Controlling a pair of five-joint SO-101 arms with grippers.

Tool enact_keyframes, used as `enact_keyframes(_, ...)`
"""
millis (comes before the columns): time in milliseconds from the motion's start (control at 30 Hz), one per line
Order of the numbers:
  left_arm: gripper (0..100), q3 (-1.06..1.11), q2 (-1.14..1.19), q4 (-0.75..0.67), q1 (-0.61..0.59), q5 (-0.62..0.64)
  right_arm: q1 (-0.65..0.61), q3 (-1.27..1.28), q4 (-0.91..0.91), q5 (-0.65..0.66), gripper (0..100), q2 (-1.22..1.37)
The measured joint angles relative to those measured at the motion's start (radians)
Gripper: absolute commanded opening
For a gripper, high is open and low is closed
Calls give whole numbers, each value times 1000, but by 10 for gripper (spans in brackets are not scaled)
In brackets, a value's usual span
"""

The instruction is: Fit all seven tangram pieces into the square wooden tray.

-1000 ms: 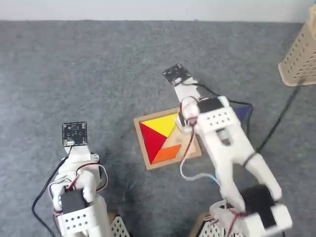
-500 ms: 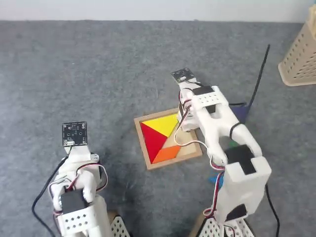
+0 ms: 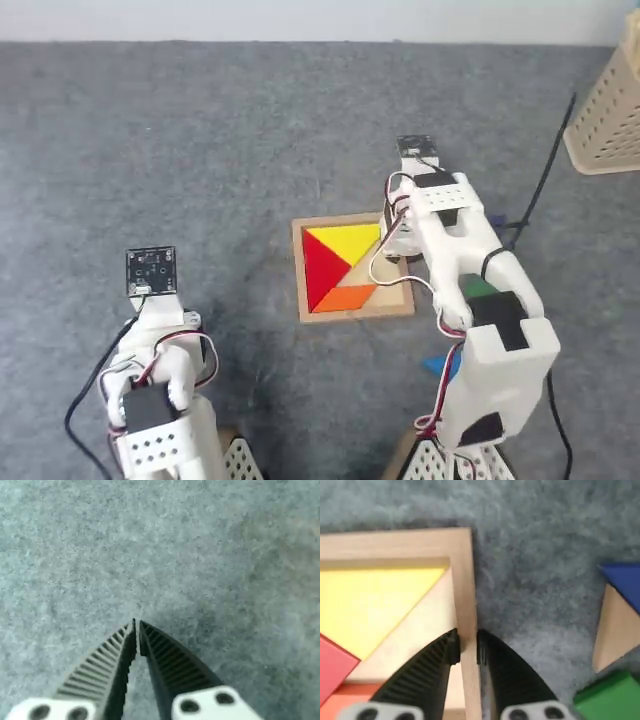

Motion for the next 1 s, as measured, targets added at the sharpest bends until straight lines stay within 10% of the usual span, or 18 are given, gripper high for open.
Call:
enact_keyframes(600, 13, 0, 0, 0, 0, 0, 17, 167, 0, 187, 54, -397)
enact_keyframes(1000, 13, 0, 0, 0, 0, 0, 261, 101, -68, 213, 141, -146)
